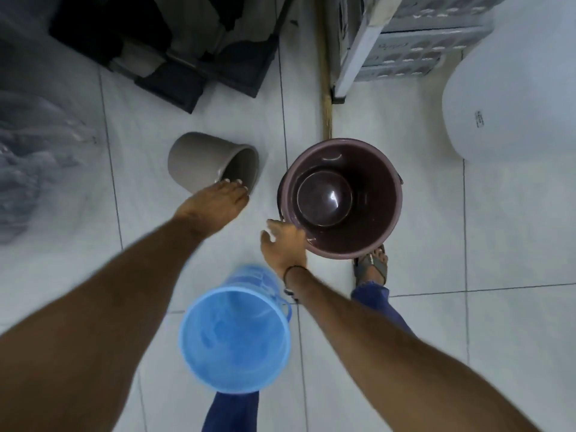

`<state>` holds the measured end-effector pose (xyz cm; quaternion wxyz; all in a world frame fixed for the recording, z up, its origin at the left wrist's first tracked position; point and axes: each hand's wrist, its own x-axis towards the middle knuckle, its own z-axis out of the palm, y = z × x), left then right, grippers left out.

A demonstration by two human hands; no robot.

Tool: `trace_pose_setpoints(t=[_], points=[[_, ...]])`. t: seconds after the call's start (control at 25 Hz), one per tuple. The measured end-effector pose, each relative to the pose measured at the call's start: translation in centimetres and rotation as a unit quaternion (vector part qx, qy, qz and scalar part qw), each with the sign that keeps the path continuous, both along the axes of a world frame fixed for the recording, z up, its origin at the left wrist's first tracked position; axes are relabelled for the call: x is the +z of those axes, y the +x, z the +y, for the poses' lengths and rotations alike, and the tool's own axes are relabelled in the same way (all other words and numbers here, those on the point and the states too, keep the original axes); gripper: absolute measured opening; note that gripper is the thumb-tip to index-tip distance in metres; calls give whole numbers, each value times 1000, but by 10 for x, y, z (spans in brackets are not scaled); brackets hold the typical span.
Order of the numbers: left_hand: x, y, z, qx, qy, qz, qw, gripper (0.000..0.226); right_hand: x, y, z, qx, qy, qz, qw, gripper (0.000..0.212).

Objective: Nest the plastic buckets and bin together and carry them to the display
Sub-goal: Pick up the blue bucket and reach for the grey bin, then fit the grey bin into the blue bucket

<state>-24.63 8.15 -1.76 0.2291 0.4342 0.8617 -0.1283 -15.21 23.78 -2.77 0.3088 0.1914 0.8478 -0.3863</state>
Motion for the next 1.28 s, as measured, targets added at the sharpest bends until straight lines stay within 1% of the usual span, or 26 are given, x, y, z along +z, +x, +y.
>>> trace_pose_setpoints(t=[0.04, 0.08, 0.12, 0.16, 0.24, 0.28, 0.36, 0.4, 0.44, 0.48, 0.52, 0.56, 0.68, 0.72, 0.8, 0.84, 0.92, 0.96, 1.0, 1.08, 1.16, 1.24, 1.28], points=[[-6, -20, -10, -55, -40, 9, 998, 49, -8, -7, -27, -86, -47, -25, 995, 10], [-15, -39, -16, -121, -100, 13, 987, 47, -19, -13, -53, -161, -85, -54, 982, 14], [-24, -55, -20, -186, -155, 20, 970, 49, -33, -20, -75, -215, -110, -74, 968, 22], [-37, -68, -21, -239, -183, 31, 953, 51, -48, -26, -94, -241, -115, -80, 960, 28], [-60, -85, -17, -329, -186, 54, 924, 49, -79, -32, -127, -256, -112, -75, 957, 38], [-71, -84, -17, -361, -194, 50, 911, 48, -94, -31, -142, -266, -118, -72, 954, 46], [-85, -81, -24, -391, -252, 35, 884, 46, -114, -25, -167, -262, -136, -65, 953, 54], [-89, -81, -30, -394, -278, 29, 876, 43, -122, -21, -177, -253, -135, -61, 956, 51], [-89, -80, -35, -380, -295, 20, 876, 41, -129, -18, -182, -240, -129, -53, 961, 42], [-89, -80, -43, -364, -300, 16, 882, 39, -134, -18, -187, -231, -121, -40, 965, 30], [-85, -81, -52, -343, -297, 13, 891, 37, -134, -20, -192, -217, -104, -23, 970, 23], [-79, -82, -62, -311, -284, 9, 907, 34, -131, -24, -194, -188, -82, -6, 979, 21], [-52, -72, -107, -157, -231, -17, 960, 33, -114, -32, -187, -60, -38, 67, 995, 26], [-42, -64, -124, -140, -175, -3, 975, 33, -105, -32, -182, -13, -27, 90, 996, 28], [-9, -42, -159, -106, -18, 46, 993, 27, -80, -38, -171, 115, -1, 131, 985, 30], [2, -27, -173, -71, 37, 70, 994, 24, -67, -43, -164, 182, 16, 149, 972, 31], [30, 8, -193, 6, 68, 79, 995, 11, -35, -52, -153, 330, 50, 182, 925, 31], [43, 26, -198, 46, 80, 83, 992, 12, -16, -54, -149, 395, 59, 196, 895, 31], [60, 47, -201, 92, 89, 86, 988, 20, 7, -55, -146, 452, 62, 209, 865, 32], [97, 89, -194, 191, 87, 81, 974, 28, 49, -52, -139, 527, 66, 226, 816, 37], [147, 127, -176, 298, 78, 82, 948, 35, 99, -43, -132, 576, 57, 244, 778, 38], [202, 167, -152, 390, 70, 82, 914, 32, 151, -29, -121, 623, 38, 262, 736, 38], [216, 181, -140, 413, 76, 84, 904, 29, 166, -24, -113, 637, 35, 271, 721, 38]])
